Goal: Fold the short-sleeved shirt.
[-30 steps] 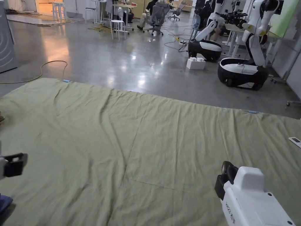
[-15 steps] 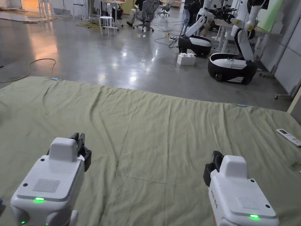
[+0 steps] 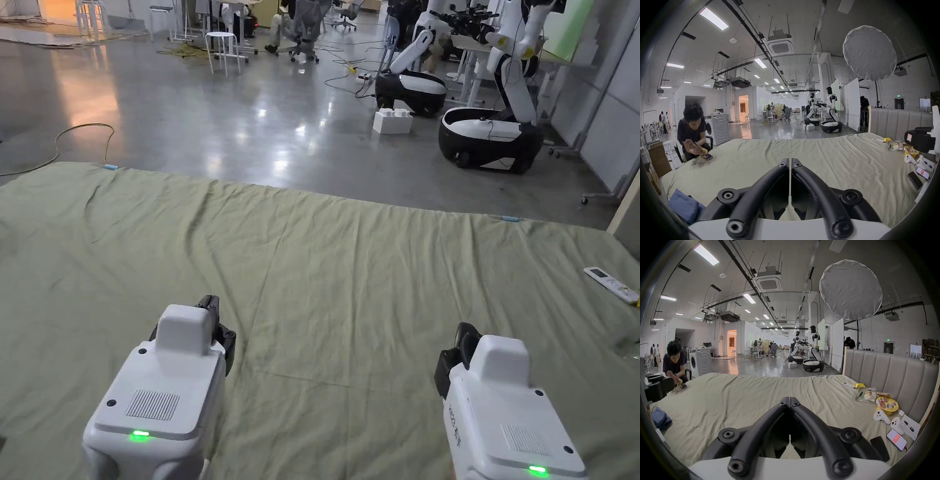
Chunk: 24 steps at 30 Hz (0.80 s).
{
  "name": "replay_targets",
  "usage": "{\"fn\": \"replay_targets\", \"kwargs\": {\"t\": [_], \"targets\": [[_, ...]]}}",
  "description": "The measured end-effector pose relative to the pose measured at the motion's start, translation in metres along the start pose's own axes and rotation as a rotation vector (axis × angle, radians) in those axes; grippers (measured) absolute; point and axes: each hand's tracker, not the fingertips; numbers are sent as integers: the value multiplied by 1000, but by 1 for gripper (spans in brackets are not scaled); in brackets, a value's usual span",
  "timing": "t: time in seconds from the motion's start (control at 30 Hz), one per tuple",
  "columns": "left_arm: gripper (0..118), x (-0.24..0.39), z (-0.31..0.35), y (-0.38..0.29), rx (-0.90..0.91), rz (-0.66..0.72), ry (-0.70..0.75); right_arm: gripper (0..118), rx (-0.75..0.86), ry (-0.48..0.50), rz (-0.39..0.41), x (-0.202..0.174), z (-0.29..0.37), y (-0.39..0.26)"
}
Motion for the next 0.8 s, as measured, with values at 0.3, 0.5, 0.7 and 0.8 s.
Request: {"fn": "replay_targets", "kwargs": {"t": [0.3,0.5,0.7,0.8], "targets": [[2,3,5,6,24,-43,7,0,-11,1,-10,5,-2,-4],[2,-3,5,13,37,-49,23,0,0,3,-7,12,3,0],[2,-4,3,18,35,-32,22,1,13,2,-3,18,1,7],[2,-2,1,17,21,-28,6,1,7,9,7,18,-2,7]]}}
